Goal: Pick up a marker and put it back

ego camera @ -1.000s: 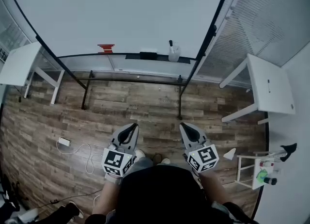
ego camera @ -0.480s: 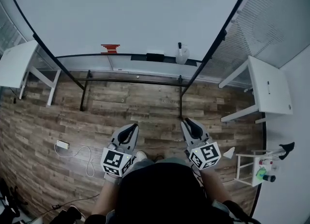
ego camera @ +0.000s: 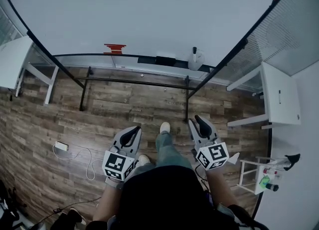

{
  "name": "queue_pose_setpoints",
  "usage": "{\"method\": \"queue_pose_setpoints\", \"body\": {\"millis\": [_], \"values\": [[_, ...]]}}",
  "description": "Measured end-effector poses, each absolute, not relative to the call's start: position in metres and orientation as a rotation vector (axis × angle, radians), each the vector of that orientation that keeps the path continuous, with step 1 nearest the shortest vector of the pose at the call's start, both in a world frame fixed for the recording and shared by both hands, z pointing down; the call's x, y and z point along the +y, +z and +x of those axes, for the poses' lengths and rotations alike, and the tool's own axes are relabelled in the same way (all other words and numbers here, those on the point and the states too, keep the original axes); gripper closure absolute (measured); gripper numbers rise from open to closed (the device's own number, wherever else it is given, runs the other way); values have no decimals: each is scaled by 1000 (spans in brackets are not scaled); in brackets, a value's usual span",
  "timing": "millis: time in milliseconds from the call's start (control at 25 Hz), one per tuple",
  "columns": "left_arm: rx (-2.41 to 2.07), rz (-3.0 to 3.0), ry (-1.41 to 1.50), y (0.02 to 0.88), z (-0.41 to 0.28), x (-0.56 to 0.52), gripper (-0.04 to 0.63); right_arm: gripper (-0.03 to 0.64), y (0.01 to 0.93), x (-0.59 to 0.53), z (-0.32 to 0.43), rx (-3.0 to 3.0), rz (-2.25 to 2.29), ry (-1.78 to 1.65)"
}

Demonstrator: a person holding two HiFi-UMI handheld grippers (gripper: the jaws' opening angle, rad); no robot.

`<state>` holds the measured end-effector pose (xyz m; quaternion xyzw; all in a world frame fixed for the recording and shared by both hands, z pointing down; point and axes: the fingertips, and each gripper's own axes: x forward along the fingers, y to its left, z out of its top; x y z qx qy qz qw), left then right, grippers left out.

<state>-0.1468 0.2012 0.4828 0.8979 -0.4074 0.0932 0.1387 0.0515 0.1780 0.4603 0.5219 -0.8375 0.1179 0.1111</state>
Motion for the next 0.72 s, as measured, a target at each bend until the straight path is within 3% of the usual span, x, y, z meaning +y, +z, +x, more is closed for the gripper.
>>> {"method": "queue_pose_setpoints", "body": {"millis": [720], "values": [[-1316, 2498, 383, 486, -57, -7, 572, 506, 490, -86, 148, -2424, 1446, 328]]}}
